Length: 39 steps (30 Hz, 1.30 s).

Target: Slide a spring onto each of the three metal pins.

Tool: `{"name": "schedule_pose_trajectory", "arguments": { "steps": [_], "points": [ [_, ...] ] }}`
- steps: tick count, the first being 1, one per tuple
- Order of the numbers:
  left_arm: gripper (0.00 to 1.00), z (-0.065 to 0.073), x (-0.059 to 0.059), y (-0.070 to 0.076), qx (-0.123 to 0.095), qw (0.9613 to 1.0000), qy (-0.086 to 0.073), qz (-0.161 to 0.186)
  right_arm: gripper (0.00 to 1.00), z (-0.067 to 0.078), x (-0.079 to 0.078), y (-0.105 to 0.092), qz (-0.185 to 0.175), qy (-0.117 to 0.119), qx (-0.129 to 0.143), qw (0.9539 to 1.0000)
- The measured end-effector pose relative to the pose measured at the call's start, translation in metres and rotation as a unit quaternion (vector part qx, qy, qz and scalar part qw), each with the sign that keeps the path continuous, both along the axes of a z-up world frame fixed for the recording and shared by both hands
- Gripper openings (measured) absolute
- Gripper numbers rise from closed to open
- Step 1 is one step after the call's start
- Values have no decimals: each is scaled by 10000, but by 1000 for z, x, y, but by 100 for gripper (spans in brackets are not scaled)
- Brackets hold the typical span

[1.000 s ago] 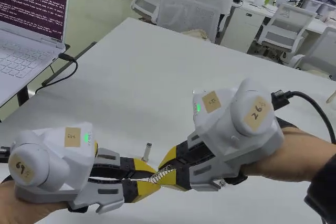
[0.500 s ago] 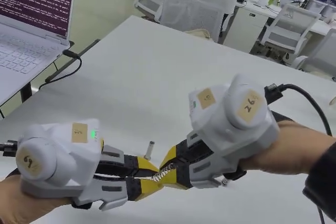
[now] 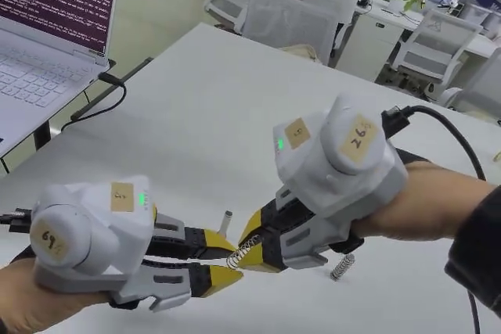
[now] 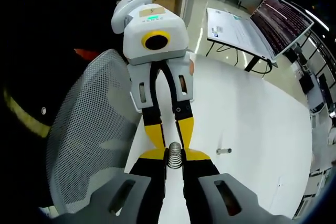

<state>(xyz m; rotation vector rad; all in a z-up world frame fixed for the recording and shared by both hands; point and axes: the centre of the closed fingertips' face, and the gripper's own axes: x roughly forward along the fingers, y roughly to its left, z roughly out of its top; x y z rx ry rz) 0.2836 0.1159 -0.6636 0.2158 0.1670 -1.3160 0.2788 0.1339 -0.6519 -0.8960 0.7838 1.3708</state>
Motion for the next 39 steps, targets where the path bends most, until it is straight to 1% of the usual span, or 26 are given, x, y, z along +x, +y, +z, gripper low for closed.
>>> {"name": "schedule_pose_trajectory", "arguments": {
  "steps": [2,4,6,9,10,11,14,15,17,19,23,24,26,28,29,31,33,36,39],
  "points": [
    [13,0,1,2,-39,10000,17,54,8,0,2,-1,5,-28,-26,10000],
    [17,-2,2,5,-54,9999,109,106,8,1,3,-1,2,-41,-37,10000],
    [22,-5,4,7,-42,9998,134,167,8,1,5,-3,-18,-53,-35,10000],
    [30,-11,5,12,-3,9993,254,288,8,1,9,-6,-55,-73,-47,9999],
    [33,-12,5,12,-9,9992,252,313,8,1,10,-6,-65,-73,-45,9999],
    [34,-14,5,14,10,9992,216,339,8,0,11,-7,-83,-81,-49,9999],
    [39,-22,8,19,188,9987,128,462,8,0,14,-8,-102,-111,-52,9999],
    [40,-26,9,21,233,9984,136,498,8,0,15,-8,-104,-110,-44,9999],
    [45,-30,13,24,288,9977,93,611,8,-1,17,-7,-111,-118,-42,9999],
    [47,-34,15,27,310,9972,135,668,8,-1,19,-7,-126,-116,-32,9998],
    [52,-39,19,34,272,9960,186,829,8,-2,22,-8,-147,-109,-44,9998],
    [54,-40,20,35,291,9955,175,882,8,-2,24,-9,-158,-120,-54,9998],
    [62,-41,22,37,284,9949,188,945,8,-2,27,-11,-182,-112,-55,9998],
    [62,-44,22,39,317,9944,220,980,8,-1,32,-12,-229,-126,-49,9996],
    [64,-45,24,40,351,9938,192,1033,8,-1,35,-14,-251,-139,-50,9996],
    [65,-47,24,41,376,9937,206,1039,8,-1,40,-15,-300,-125,-32,9995],
    [68,-47,26,42,358,9932,199,1093,8,-2,45,-18,-349,-125,-52,9993],
    [70,-48,27,44,350,9925,232,1146,8,-3,51,-21,-403,-107,-71,9991],
    [73,-50,27,45,336,9918,261,1208,8,-2,61,-25,-473,-135,-97,9987]
  ]
}}
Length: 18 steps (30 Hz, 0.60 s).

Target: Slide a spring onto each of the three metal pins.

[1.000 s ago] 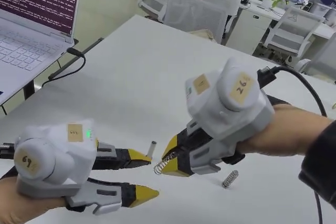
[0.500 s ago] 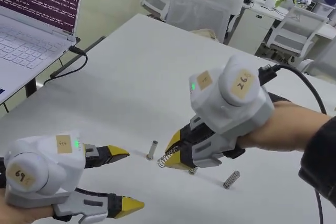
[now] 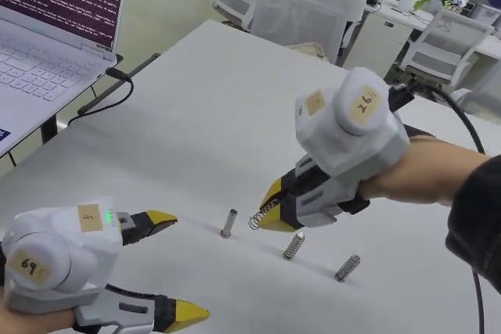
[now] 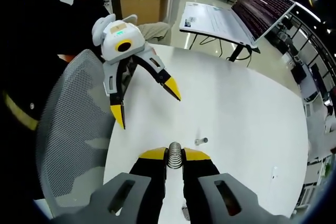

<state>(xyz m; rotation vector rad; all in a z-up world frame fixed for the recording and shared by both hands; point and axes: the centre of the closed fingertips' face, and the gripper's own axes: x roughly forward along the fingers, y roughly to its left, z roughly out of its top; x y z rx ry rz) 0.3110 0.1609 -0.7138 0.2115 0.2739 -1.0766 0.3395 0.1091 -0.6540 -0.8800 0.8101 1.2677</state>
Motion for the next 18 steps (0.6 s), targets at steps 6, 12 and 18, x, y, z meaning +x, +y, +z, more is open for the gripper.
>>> {"name": "schedule_pose_trajectory", "arguments": {
  "steps": [6,12,18],
  "points": [
    [76,-1,0,-1,16,10000,-8,19,8,-1,22,2,-61,-103,-53,9999],
    [77,-1,-2,-1,2,10000,-7,41,8,-14,41,3,-32,-100,-304,9995],
    [78,-2,-5,-1,6,10000,33,56,8,-26,52,4,46,-16,-525,9986]
  ]
}}
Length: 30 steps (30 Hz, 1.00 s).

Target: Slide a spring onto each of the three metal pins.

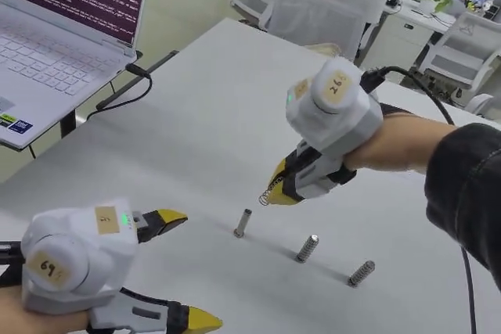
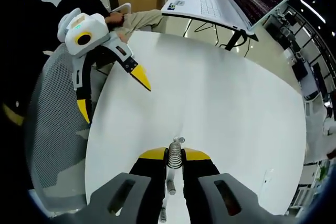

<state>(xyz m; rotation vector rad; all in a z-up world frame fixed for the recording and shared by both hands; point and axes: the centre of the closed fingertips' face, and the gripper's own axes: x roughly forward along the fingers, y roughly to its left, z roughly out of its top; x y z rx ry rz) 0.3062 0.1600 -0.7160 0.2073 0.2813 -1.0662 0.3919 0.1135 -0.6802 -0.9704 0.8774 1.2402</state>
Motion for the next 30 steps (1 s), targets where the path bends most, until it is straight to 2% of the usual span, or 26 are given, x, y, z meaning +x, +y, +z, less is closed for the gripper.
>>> {"name": "schedule_pose_trajectory", "arguments": {
  "steps": [7,15,22,30],
  "points": [
    [80,0,-4,-5,6,10000,36,-69,8,-15,8,4,-11,188,-120,9998],
    [85,-3,-7,-7,22,9999,96,-130,8,-31,15,8,-27,296,-248,9993],
    [90,-4,-9,-7,58,9999,75,-144,8,-39,16,7,-17,383,-336,9987],
    [96,-2,-10,-10,-51,9998,87,-170,8,-42,16,7,-38,467,-349,9983]
  ]
}}
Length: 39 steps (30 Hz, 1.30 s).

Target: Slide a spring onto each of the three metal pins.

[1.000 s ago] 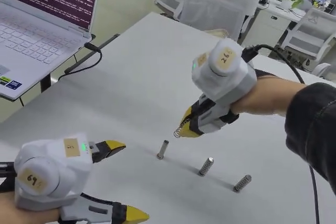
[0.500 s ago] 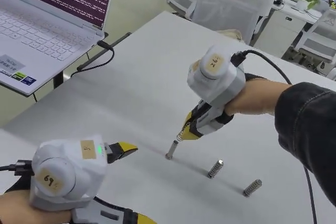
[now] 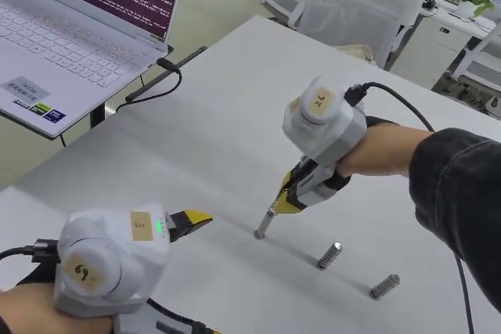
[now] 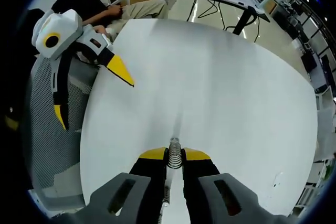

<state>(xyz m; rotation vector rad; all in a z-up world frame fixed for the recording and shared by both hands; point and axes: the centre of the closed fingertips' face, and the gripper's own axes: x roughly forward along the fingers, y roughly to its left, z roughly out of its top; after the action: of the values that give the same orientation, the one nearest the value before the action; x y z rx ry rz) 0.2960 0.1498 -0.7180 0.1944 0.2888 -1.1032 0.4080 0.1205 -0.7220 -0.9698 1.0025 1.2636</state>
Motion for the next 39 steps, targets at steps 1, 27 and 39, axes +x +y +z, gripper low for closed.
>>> {"name": "schedule_pose_trajectory", "arguments": {
  "steps": [1,27,39],
  "points": [
    [96,0,0,0,-21,10000,-1,5,8,-1,0,-1,12,-7,-20,10000],
    [95,-4,-1,0,-61,9999,131,-34,8,-17,1,1,21,158,-138,9998],
    [94,-8,0,1,-35,9998,183,-23,8,-33,0,4,-68,261,-151,9995]
  ]
}}
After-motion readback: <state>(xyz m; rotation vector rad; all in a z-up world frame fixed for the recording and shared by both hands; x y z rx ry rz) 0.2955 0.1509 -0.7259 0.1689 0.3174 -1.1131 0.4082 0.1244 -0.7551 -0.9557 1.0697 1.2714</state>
